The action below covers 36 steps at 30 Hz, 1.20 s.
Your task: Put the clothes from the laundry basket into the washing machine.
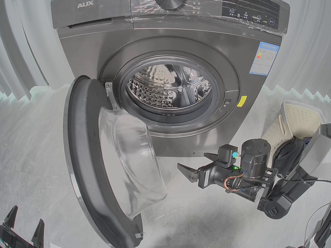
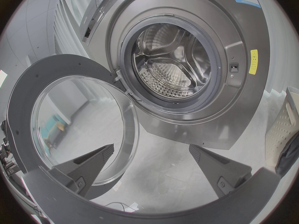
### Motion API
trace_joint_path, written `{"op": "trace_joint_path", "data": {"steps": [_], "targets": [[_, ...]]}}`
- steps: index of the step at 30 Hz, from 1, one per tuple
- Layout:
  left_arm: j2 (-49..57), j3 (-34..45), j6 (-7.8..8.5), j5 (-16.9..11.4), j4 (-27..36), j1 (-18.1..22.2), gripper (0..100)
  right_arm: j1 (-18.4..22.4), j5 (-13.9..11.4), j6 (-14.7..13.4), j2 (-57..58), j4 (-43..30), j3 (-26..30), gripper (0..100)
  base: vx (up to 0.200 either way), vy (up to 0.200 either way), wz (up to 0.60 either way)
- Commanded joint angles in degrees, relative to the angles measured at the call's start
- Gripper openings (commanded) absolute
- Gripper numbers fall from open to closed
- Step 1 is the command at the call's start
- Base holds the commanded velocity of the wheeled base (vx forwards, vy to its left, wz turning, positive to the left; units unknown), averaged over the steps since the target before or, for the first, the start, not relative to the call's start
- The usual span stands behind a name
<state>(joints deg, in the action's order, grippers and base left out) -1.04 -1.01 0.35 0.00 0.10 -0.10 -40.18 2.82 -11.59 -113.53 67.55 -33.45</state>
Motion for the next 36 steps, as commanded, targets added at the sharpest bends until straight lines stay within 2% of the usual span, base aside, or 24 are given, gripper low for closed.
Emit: {"op": "trace_joint_path", "data": {"steps": [1, 15, 19, 24, 28, 30, 36], "targets": [[0.86, 1.01, 0.00, 0.00, -0.01, 0.01, 100, -1.30, 0.08, 0.17, -5.21, 2.50, -3.11, 100, 0.000, 0.000, 0.00], [0.95, 0.92, 0.00, 0.00, -0.01, 0.01, 100, -6.49, -0.36, -0.01, -7.32, 5.58, -3.73, 100, 0.000, 0.000, 0.00], [0.95, 1.01, 0.00, 0.00, -0.01, 0.01, 100, -6.40, -1.06, -0.10, -7.23, 6.02, -3.73, 100, 0.000, 0.000, 0.00], [0.86, 0.92, 0.00, 0.00, -0.01, 0.01, 100, -4.82, -1.32, -0.27, -7.49, 5.23, -7.15, 100, 0.000, 0.000, 0.00], [0.86, 1.01, 0.00, 0.00, -0.01, 0.01, 100, -3.50, -1.50, -0.01, -9.78, 4.87, -8.38, 100, -0.200, 0.000, 0.00], [0.86, 1.01, 0.00, 0.00, -0.01, 0.01, 100, -3.50, -1.50, 0.17, -10.48, 4.96, -8.47, 100, -0.200, 0.000, 0.00], [0.86, 1.01, 0.00, 0.00, -0.01, 0.01, 100, -4.64, -1.50, 0.61, -13.91, 5.14, -9.53, 100, 0.000, 0.000, 0.00]]}}
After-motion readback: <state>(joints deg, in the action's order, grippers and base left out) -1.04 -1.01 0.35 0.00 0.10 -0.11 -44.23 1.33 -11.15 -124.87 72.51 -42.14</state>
